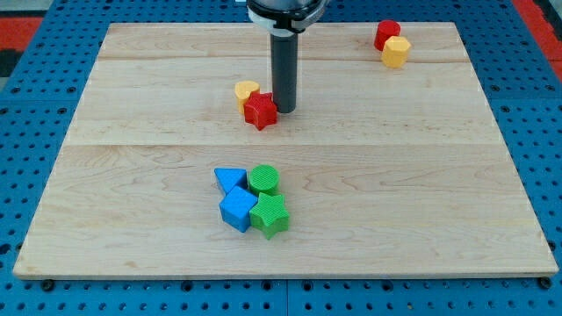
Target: Move yellow hexagon diagonally towards the red star
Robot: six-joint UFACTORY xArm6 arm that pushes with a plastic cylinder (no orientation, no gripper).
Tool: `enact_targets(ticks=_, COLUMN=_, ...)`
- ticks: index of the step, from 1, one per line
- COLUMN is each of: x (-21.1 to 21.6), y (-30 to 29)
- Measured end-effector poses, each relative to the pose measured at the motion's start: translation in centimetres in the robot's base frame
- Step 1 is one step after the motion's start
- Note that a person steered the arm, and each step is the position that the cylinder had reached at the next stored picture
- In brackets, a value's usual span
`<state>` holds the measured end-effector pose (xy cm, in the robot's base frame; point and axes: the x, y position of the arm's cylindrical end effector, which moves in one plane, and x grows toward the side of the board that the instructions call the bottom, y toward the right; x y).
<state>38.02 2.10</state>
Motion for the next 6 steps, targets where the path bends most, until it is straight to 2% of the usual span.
enact_targets(ticks=1, x=-0.7, y=14.8)
enact_targets(ticks=2, x=-4.9, y=27.0)
enact_targets(ticks=3, x=-14.6, y=28.9)
enact_targets(ticks=4, x=-18.8, y=25.3)
enact_targets(ticks=5, x=-17.8, y=20.2)
enact_targets(ticks=6, x=-15.4, y=17.6)
